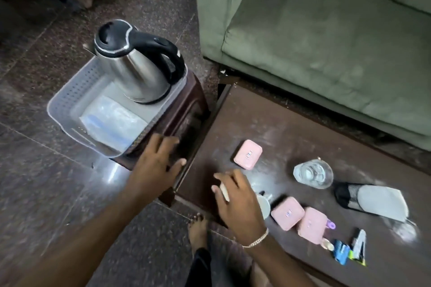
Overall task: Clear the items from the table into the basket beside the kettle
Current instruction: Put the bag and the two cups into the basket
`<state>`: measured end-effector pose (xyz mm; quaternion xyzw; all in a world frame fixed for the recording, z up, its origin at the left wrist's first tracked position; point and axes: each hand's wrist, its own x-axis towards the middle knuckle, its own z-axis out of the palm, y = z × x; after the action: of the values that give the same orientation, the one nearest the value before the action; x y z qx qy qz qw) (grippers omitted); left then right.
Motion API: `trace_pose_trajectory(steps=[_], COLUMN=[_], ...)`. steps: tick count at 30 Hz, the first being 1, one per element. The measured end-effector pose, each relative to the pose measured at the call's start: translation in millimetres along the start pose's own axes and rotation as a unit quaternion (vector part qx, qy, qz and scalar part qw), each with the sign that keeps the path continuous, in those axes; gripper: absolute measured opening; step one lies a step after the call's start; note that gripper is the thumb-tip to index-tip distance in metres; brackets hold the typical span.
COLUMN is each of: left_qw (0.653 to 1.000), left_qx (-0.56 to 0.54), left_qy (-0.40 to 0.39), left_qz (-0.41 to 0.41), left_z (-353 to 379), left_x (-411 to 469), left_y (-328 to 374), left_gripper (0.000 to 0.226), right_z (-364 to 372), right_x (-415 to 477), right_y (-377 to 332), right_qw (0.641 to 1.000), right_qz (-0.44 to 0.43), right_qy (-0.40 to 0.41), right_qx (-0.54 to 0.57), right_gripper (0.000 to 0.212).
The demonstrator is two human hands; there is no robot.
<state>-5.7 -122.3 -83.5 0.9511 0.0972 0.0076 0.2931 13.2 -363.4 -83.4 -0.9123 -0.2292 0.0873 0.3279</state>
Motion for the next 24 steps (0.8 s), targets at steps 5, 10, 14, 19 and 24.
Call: trace_pose_trajectory(steps=[5, 10, 14, 19, 24], left_qw=[0.990, 0.967, 0.963, 0.969, 0.981], left_qx=[0.016, 0.084, 0.110, 0.125, 0.078], left_qy=[-0.141, -0.240, -0.246, -0.212, -0.176], left_qz=[0.012, -0.009, -0.023, -0.026, -0.032], left_z=[74.2, 125.3, 144.9, 159.9, 155.0], left_x=[-27.2, -40.8, -42.1, -42.8, -48.3], left_y=[48.6, 69.2, 78.9, 88.0, 85.3], left_gripper=[0.063, 0.095, 0.095, 0.084, 0.072], right_z=[-23.6, -16.3, 1.4, 14.6, 9.2], right_x=[-53.0, -72.2, -70.9, -67.8, -70.6], right_y=[74.0, 99.9, 105.5, 111.4, 106.0], right_qw=[0.988, 0.969, 0.954, 0.944, 0.955], right_qz=[0.096, 0.125, 0.114, 0.105, 0.096], right_qy=[-0.033, -0.116, -0.152, -0.171, -0.150], right_qx=[-0.116, -0.179, -0.231, -0.261, -0.236], right_gripper=[0.038, 0.066, 0.079, 0.073, 0.071])
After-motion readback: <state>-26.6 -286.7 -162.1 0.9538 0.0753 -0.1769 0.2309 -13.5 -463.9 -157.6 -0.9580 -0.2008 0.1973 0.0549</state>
